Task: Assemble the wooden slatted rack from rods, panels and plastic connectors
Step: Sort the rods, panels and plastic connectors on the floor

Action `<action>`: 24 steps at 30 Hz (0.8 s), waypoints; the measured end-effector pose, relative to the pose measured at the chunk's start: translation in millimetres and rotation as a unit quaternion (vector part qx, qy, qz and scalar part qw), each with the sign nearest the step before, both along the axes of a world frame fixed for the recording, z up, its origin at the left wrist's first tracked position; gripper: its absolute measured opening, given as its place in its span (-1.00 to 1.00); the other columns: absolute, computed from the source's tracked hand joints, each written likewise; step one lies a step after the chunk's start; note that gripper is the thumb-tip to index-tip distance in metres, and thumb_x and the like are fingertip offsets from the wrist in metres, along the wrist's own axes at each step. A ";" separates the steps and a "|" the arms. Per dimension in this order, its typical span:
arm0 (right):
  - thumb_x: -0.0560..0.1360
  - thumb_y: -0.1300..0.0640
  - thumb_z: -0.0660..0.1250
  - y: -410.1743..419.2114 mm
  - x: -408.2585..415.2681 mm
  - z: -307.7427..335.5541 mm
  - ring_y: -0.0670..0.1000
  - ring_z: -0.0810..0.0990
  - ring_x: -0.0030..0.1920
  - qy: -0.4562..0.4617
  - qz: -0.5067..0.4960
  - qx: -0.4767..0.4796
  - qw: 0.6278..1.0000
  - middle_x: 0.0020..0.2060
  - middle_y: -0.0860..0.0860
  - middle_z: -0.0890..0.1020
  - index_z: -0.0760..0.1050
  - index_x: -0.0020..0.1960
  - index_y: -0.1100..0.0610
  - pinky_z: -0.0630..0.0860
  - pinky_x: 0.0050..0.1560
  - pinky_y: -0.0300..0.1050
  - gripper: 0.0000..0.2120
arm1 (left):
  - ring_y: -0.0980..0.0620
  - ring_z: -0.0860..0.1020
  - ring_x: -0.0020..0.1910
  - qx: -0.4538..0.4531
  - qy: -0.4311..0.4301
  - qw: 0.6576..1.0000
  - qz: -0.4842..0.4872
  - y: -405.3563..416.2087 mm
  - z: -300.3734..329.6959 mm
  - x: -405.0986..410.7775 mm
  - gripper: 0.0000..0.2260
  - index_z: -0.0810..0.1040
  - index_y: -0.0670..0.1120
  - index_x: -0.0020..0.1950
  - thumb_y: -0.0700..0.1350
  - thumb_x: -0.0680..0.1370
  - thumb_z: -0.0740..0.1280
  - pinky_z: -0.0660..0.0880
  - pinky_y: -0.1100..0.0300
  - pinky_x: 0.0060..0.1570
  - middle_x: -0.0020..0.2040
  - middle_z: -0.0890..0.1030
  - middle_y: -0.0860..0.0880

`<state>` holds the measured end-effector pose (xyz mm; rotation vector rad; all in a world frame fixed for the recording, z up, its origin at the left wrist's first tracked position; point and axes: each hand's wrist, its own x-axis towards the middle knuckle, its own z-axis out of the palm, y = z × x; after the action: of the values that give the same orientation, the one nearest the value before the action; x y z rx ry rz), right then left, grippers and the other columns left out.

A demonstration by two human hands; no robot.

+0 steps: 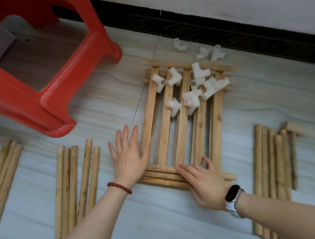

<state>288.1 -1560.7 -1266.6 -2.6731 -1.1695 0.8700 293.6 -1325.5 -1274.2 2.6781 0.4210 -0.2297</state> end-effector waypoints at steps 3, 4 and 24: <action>0.54 0.10 0.09 -8.5 -0.2 6.7 0.05 0.38 0.31 0.042 0.011 0.037 0.998 0.45 -0.03 0.27 0.15 0.49 0.06 0.10 0.37 0.04 -0.48 | -0.05 -0.16 0.52 -0.047 0.040 0.997 -0.048 -31.1 -2.2 14.6 -0.36 -0.08 0.07 0.54 0.14 0.56 0.16 -0.12 -0.08 0.46 0.55 -0.12 -0.07; 0.54 0.10 0.08 -10.9 -2.0 8.3 0.06 0.38 0.29 0.059 0.019 0.038 0.997 0.44 -0.04 0.28 0.16 0.49 0.05 0.18 0.32 -0.02 -0.49 | -0.06 -0.18 0.51 -0.055 0.059 0.995 -0.054 -39.2 -4.8 15.2 -0.34 -0.10 0.07 0.54 0.15 0.56 0.18 -0.09 -0.08 0.47 0.55 -0.16 -0.07; 0.28 -0.49 0.19 -1.1 179.8 23.8 0.20 -0.17 0.49 -0.087 -0.119 -0.099 0.984 0.52 -0.03 -0.15 -0.20 0.47 -0.26 0.08 0.31 0.42 -0.08 | -0.29 -0.34 0.44 0.153 0.055 0.943 -0.290 -60.5 -6.3 125.8 0.21 -0.47 0.24 0.40 0.47 0.13 0.39 -0.13 -0.43 0.29 0.44 -0.48 -0.05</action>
<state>467.9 -1561.8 -1242.8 -3.0216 -0.8020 0.7635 419.4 -1386.0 -1280.4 3.0419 -0.3500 -0.5241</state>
